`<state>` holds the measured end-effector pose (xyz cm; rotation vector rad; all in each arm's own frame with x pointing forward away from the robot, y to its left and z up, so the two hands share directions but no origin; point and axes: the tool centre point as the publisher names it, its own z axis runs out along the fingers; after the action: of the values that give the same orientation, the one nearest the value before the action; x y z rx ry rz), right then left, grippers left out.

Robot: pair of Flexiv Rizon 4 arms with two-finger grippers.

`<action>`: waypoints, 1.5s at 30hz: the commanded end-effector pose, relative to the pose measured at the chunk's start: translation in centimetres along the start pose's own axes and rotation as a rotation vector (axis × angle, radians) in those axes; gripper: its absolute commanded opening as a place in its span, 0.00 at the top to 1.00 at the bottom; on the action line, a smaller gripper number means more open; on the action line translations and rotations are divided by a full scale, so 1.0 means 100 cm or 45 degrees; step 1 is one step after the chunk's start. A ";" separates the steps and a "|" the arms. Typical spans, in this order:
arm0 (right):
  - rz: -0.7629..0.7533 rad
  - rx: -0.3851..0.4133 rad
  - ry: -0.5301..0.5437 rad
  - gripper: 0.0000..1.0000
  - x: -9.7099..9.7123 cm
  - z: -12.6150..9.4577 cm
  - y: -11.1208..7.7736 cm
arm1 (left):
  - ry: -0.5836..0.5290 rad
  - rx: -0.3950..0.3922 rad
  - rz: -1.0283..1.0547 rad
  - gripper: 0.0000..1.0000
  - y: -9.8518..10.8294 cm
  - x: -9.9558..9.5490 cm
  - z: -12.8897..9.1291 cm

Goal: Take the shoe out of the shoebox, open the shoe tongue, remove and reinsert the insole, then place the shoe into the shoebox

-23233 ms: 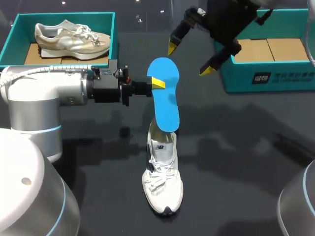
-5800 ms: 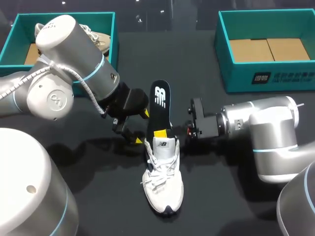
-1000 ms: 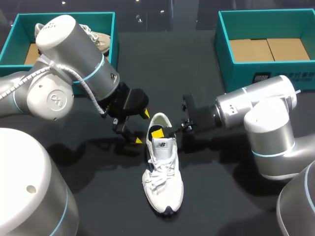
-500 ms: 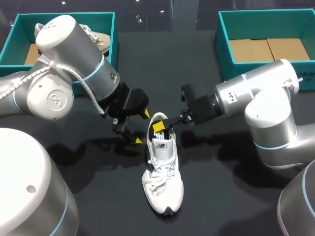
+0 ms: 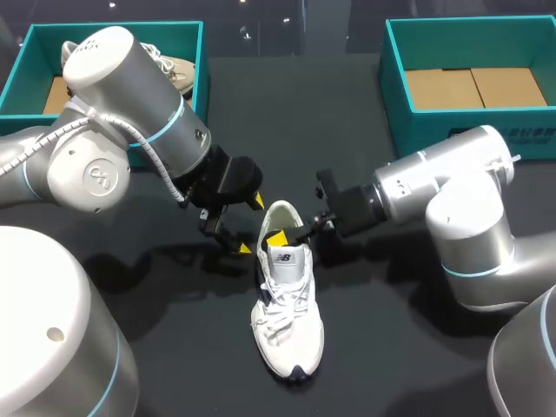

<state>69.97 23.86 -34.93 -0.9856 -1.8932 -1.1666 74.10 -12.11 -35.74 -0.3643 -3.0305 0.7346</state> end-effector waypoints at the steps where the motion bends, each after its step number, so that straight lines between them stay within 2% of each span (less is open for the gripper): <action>1: -0.025 -0.028 -0.048 0.75 0.011 -0.004 -0.003 | -0.002 0.000 0.001 0.00 0.000 0.001 0.000; 2: -0.039 -0.032 -0.058 0.59 0.013 -0.006 -0.001 | -0.002 0.000 0.001 0.00 0.000 0.001 0.000; 4: -0.067 -0.040 -0.077 0.53 0.018 -0.010 0.004 | -0.002 0.000 0.001 0.00 0.000 0.001 0.000; 14: -0.123 0.002 -0.186 0.55 0.037 -0.029 0.016 | -0.009 0.013 0.026 0.00 0.000 0.001 -0.011; 24: -0.094 -0.014 -0.204 0.54 0.024 -0.052 0.017 | -0.004 0.014 0.065 0.00 0.003 0.000 -0.025; 33: -0.020 -0.013 -0.257 0.54 0.014 -0.082 0.014 | 0.026 -0.013 0.142 0.00 0.018 -0.005 -0.054; 40: 0.084 0.039 -0.346 0.55 0.013 -0.114 0.014 | 0.050 -0.083 0.218 0.00 0.035 -0.007 -0.074; 45: 0.155 0.097 -0.417 0.56 0.011 -0.133 0.017 | 0.086 -0.082 0.263 0.00 0.045 -0.010 -0.089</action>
<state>72.96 13.90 -30.23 -1.2676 -2.0398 -0.9816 76.36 -5.47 -30.79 -0.6898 -3.0014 0.6108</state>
